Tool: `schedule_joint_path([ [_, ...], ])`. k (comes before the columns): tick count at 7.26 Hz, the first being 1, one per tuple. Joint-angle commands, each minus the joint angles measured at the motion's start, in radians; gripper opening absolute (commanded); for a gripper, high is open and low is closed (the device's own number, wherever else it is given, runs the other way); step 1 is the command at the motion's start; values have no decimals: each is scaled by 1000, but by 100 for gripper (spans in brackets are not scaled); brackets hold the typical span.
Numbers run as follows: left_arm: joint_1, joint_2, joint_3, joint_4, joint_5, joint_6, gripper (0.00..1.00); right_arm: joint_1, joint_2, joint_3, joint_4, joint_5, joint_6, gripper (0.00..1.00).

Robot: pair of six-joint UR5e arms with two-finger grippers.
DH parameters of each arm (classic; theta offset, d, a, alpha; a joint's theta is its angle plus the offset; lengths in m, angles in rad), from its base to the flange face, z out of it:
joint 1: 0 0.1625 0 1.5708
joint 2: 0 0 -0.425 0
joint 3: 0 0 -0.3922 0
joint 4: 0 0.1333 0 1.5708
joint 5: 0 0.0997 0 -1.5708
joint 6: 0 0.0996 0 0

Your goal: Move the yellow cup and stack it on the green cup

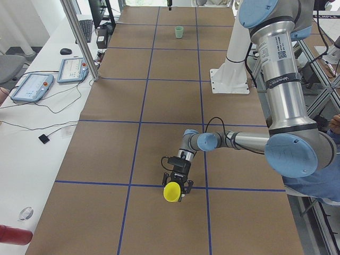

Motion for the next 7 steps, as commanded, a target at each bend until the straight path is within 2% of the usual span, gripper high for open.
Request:
schedule_joint_path([
  [1, -3, -217, 91, -255, 226, 210, 43, -24, 40, -27, 146, 15, 44, 100],
  [2, -3, -348, 116, -344, 252, 379, 43, -49, 93, -33, 148, 19, 80, 100],
  [4, -5, -534, 116, -717, 236, 945, 43, -60, 242, -89, 139, 24, 189, 100],
  [5, -3, -609, 142, -833, 145, 1159, 43, -98, 328, -105, 139, 18, 256, 100],
  [6, -6, -699, 207, -874, 37, 1294, 49, -136, 388, -111, 141, -5, 351, 100],
  [7, -3, -852, 354, -880, -11, 1304, 43, -153, 426, -108, 142, -19, 433, 100],
])
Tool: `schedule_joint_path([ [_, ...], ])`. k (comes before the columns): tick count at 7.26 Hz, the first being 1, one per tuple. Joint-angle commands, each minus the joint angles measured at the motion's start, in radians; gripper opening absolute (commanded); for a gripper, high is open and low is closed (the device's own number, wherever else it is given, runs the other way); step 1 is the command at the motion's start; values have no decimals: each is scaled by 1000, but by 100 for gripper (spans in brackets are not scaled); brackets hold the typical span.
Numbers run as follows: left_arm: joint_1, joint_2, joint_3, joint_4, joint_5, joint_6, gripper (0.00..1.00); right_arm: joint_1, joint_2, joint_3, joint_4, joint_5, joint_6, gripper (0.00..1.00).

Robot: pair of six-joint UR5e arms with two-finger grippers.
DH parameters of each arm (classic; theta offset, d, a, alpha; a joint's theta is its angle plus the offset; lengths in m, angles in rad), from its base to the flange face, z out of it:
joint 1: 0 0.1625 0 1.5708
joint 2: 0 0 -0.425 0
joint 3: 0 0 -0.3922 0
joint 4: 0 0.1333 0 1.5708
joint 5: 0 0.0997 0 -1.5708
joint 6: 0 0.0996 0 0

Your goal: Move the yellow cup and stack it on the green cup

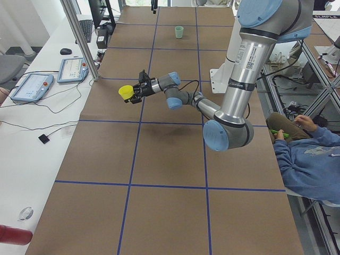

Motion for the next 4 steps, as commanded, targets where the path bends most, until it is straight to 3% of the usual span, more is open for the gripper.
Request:
schedule_joint_path([
  [1, 5, -285, 212, -72, -180, 90, 43, -62, 120, 0, 2, -23, 210, 100],
  [2, 24, -304, 212, -96, -237, 90, 32, -106, 169, 2, 2, -28, 301, 100],
  [3, 41, -318, 211, -169, -284, 91, 29, -151, 207, -3, 3, -53, 375, 100],
  [4, 42, -320, 224, -199, -347, 151, 34, -192, 243, -3, 5, -66, 429, 100],
])
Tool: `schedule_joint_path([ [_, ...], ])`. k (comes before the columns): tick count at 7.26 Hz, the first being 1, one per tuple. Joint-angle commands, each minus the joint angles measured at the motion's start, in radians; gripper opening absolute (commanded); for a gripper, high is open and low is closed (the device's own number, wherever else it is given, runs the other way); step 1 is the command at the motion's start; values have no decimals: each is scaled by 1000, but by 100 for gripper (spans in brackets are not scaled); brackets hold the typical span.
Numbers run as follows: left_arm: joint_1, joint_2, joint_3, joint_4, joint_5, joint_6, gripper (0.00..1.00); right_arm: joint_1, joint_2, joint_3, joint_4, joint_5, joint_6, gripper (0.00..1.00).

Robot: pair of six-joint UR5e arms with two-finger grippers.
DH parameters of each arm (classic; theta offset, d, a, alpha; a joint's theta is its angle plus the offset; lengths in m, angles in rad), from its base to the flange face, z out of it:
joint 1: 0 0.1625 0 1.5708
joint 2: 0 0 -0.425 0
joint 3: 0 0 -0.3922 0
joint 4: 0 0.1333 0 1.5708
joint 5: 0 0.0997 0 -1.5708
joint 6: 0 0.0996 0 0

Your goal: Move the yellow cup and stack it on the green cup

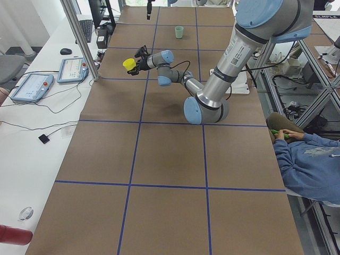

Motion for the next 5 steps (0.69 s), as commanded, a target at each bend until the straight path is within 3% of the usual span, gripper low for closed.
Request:
schedule_joint_path([
  [1, 9, -19, 22, -57, -84, 262, 43, -104, 84, 0, 3, -62, 156, 100],
  [2, 19, -19, 10, -98, -112, 425, 52, -171, 120, -3, 3, -127, 209, 100],
  [4, 26, -4, -11, -181, -210, 510, 54, -226, 136, -3, 5, -173, 217, 100],
  [5, 32, 33, -77, -222, -213, 616, 54, -259, 136, -4, 5, -177, 217, 100],
])
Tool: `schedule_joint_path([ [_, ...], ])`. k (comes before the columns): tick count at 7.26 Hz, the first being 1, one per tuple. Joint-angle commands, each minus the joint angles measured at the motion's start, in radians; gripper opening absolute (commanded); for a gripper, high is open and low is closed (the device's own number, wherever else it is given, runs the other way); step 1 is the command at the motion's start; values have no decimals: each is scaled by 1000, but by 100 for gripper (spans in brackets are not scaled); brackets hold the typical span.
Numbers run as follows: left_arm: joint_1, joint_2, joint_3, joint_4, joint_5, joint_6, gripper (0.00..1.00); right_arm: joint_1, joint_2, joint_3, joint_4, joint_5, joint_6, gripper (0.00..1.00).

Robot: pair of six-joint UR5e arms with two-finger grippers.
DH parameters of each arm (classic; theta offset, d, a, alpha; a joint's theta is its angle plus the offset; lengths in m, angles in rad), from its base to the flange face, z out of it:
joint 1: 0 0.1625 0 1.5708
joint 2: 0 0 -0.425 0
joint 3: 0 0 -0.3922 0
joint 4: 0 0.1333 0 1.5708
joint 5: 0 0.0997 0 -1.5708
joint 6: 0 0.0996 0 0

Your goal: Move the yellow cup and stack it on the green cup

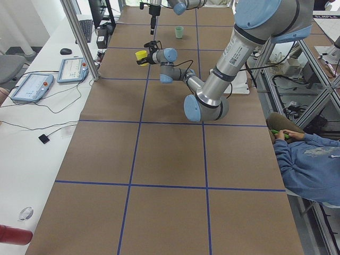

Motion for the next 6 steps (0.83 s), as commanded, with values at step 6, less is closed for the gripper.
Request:
schedule_joint_path([
  [6, 63, 139, -204, -56, -104, 147, 58, -64, 21, -27, -1, 87, 20, 91],
])
